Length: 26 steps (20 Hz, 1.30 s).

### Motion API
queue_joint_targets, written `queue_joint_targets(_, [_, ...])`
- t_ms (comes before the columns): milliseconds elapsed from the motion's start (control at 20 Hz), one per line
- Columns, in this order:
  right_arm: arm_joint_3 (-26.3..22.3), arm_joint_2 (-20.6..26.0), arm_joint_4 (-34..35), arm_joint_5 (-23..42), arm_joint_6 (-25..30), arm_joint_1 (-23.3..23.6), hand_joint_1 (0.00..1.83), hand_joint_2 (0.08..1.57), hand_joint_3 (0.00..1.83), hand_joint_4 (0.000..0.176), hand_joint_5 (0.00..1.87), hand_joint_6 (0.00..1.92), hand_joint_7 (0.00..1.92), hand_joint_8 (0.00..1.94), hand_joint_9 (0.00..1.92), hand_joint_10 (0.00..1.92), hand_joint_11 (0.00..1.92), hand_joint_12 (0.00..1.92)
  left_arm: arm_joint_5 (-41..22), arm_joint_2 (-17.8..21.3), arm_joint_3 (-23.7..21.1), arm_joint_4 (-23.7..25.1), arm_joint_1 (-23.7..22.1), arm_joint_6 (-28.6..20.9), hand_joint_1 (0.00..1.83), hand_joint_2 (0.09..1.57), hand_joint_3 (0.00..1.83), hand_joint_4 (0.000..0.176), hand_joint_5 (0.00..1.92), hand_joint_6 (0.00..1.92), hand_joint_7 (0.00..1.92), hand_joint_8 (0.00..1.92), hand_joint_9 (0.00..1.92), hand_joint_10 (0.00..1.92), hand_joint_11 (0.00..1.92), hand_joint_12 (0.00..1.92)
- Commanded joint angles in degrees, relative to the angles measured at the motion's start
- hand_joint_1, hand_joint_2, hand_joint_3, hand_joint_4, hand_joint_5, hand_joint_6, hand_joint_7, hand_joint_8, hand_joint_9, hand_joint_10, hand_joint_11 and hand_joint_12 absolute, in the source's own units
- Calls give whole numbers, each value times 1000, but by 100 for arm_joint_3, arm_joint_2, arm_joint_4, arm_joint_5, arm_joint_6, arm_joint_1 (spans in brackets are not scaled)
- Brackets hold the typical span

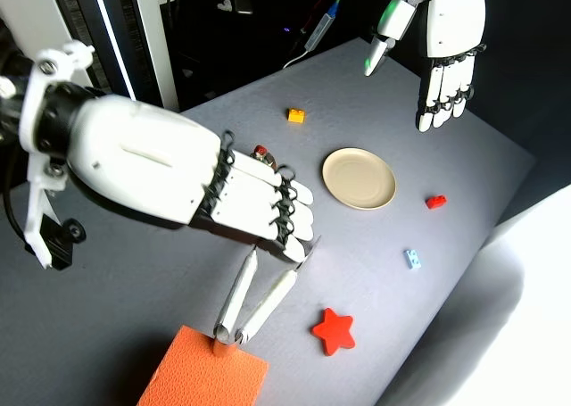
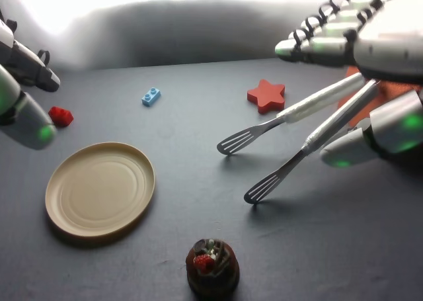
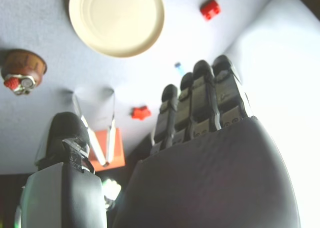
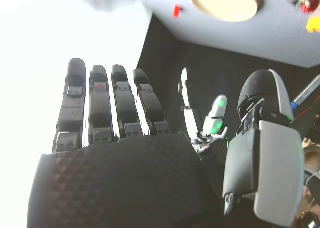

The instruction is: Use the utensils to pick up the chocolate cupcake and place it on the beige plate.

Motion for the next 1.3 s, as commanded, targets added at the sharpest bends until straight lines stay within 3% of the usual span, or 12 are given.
queue_joint_targets(0, [91, -47, 33, 356, 135, 124, 436, 845, 20, 0, 137, 6, 136, 4, 143, 5, 0, 479, -258, 35, -3, 164, -42, -8, 317, 979, 13, 0, 0, 0, 0, 0, 0, 0, 4, 22])
queue_joint_targets(200, [671, -682, -55, -523, 589, 472, 430, 872, 10, 0, 158, 1, 156, 1, 167, 3, 0, 543, -264, 33, -3, 165, -44, -7, 321, 992, 8, 0, 0, 0, 0, 0, 0, 0, 0, 0])
queue_joint_targets(250, [763, -808, -948, -661, 1400, 526, 492, 883, 10, 0, 154, 0, 146, 0, 152, 1, 0, 489, -269, 31, 11, 165, -47, -7, 305, 994, 8, 0, 0, 0, 0, 0, 0, 0, 0, 0])
queue_joint_targets(450, [1457, -1366, -1856, -1375, 2524, 636, 649, 951, 14, 0, 84, 0, 81, 1, 81, 0, 0, 241, -292, -35, 51, 174, -61, 14, 297, 996, 4, 0, 0, 0, 0, 0, 0, 0, 7, 3])
queue_joint_targets(500, [1565, -1453, -1857, -1416, 2627, 635, 715, 985, 17, 0, 57, 0, 45, 1, 40, 0, 0, 139, -274, -33, 41, 172, -58, 14, 304, 991, 2, 0, 0, 0, 0, 0, 4, 2, 21, 10])
queue_joint_targets(850, [1735, -1802, -2169, -1259, 2686, 468, 894, 1016, 0, 0, 60, 2, 37, 0, 19, 0, 0, 81, -272, -31, 59, 173, -60, 36, 331, 993, 2, 0, 0, 0, 0, 0, 0, 0, 0, 0])
queue_joint_targets(1250, [1976, -2129, -2157, -1423, 3218, 166, 791, 1001, 0, 0, 13, 4, 1, 0, 0, 0, 15, 9, -267, -21, -38, 170, -88, 54, 356, 977, 0, 0, 0, 0, 0, 0, 0, 0, 0, 0])
